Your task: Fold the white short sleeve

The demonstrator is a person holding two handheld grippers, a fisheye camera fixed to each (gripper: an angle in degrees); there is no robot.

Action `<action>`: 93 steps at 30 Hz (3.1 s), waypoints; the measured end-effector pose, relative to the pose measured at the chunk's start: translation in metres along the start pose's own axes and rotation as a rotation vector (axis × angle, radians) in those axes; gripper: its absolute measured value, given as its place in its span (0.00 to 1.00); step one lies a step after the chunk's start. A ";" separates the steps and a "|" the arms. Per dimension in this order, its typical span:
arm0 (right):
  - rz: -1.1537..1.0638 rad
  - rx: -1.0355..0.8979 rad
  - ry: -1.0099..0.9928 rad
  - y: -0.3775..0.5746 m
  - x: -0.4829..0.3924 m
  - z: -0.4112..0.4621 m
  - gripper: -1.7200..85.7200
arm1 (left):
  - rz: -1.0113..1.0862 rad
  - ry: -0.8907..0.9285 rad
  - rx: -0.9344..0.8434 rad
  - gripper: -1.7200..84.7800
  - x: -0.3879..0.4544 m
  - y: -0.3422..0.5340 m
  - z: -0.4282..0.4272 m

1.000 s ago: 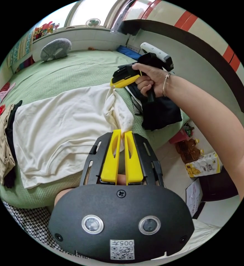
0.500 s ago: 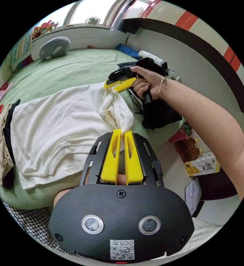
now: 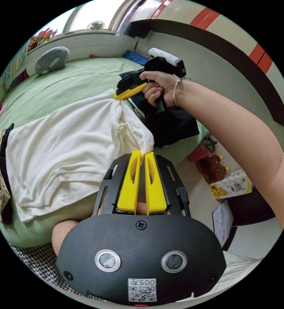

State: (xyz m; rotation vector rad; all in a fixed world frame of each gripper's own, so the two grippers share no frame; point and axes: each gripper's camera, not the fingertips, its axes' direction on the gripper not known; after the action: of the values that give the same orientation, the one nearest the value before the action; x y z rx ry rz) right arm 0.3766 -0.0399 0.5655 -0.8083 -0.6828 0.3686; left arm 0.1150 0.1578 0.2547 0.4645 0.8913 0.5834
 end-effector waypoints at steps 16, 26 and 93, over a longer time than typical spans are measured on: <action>0.001 0.074 0.009 0.025 -0.083 -0.059 0.00 | -0.005 0.004 0.074 0.05 -0.040 0.046 -0.086; -0.208 0.052 -0.007 0.009 -0.257 -0.058 0.00 | -0.103 -0.029 0.204 0.05 -0.120 0.092 -0.168; -0.449 0.132 0.419 0.151 -0.514 0.051 0.08 | -0.356 -0.454 0.033 0.17 -0.435 -0.039 -0.180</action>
State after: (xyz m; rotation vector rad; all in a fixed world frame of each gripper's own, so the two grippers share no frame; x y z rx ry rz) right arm -0.0404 -0.1948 0.2627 -0.5599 -0.4220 -0.1608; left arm -0.2378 -0.1282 0.3858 0.4322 0.5291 0.1255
